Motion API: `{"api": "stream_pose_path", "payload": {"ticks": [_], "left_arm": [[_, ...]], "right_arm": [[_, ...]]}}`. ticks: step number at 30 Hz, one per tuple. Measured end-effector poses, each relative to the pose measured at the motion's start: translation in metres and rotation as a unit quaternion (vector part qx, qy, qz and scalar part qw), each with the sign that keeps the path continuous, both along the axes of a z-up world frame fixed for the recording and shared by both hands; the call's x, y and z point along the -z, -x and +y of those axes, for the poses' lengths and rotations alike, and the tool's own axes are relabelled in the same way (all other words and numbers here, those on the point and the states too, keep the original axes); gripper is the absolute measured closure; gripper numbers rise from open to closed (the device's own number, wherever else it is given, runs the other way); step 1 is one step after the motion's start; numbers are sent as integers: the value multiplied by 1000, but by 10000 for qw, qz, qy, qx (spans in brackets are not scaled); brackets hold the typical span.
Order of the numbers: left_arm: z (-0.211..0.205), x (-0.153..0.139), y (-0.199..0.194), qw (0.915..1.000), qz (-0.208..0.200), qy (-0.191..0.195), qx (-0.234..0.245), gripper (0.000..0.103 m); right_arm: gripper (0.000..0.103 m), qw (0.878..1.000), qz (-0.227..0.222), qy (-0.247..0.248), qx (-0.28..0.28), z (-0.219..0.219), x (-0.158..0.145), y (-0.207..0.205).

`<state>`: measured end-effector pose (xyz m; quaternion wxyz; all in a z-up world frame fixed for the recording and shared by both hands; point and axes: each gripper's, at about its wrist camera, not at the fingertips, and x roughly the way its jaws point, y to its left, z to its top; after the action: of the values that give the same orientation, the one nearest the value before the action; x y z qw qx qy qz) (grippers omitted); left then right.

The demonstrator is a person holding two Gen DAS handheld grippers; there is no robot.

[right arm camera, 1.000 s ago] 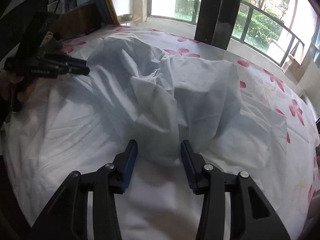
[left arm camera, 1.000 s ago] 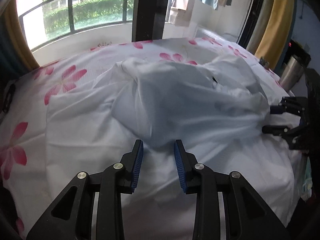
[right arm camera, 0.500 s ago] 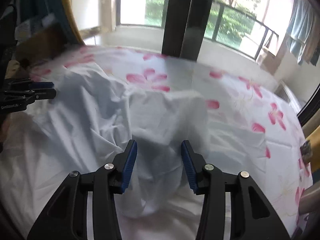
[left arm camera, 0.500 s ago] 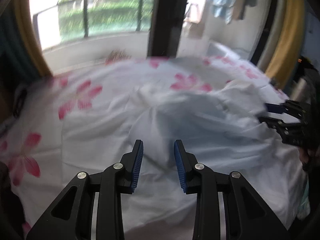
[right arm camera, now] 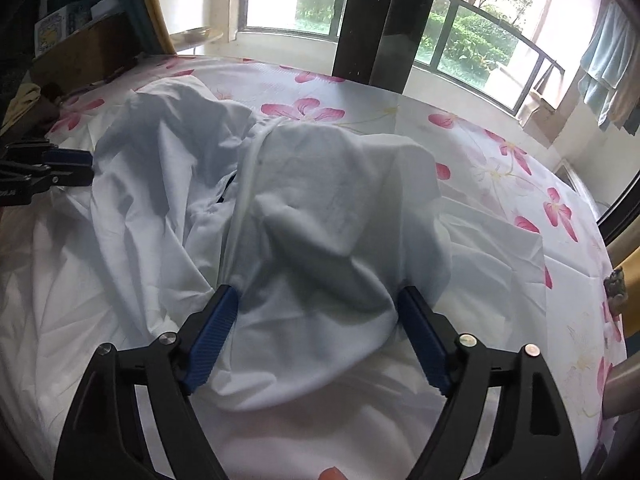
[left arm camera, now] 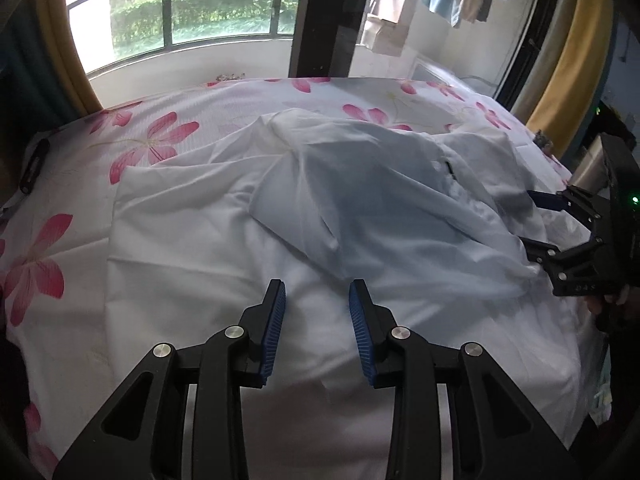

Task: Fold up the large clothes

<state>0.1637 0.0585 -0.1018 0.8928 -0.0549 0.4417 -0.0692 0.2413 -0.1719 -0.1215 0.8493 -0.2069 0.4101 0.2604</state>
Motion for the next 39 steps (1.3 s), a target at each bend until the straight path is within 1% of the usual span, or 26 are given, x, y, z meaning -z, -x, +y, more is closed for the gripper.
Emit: {"api": "stream_pose_path", "payload": {"ticks": [3,8,10,14,18,21,24,28,31,33,34,37,39], "left_arm": [[-1,-5,13,9999,-91,29,-48,68],[4,-16,38,9988,-344,63,-348,68],[9,-22,53,9972,-514,60,-540,68],[19,-31,78,9943,-705,126,-784,68],[28,-33,104,9919,-760,166,-1005,68],[35,-35,123,9885,-868,175,-1224,68],[43,-38,141,9852,-936,51,-1433,68],[54,-39,170,9815,-956,-23,-1657,68],[60,-36,191,9793,-898,-107,-1810,68],[62,-32,205,9784,-852,-80,-1883,60],[61,-30,210,9787,-816,-58,-1881,53],[54,-24,220,9805,-689,-26,-1838,52],[47,-21,226,9815,-647,-73,-1803,52]], "right_arm": [[21,9999,-33,-80,87,-6,-7,4],[21,9994,-103,-186,267,-24,-18,14],[21,9991,-138,-213,335,-32,-22,19],[21,9984,-143,-258,490,-49,-23,30],[21,9972,-118,-340,650,-63,-24,40],[21,9963,-183,-371,751,-71,-26,49],[21,9949,-233,-446,872,-80,-27,59],[21,9930,-347,-459,1029,-97,-28,72],[21,9907,-375,-466,1219,-115,-25,78],[21,9891,-375,-470,1345,-129,-23,82],[21,9884,-377,-461,1397,-134,-22,83],[21,9857,-415,-438,1575,-155,-21,87],[21,9830,-480,-432,1716,-171,-24,90]]}}
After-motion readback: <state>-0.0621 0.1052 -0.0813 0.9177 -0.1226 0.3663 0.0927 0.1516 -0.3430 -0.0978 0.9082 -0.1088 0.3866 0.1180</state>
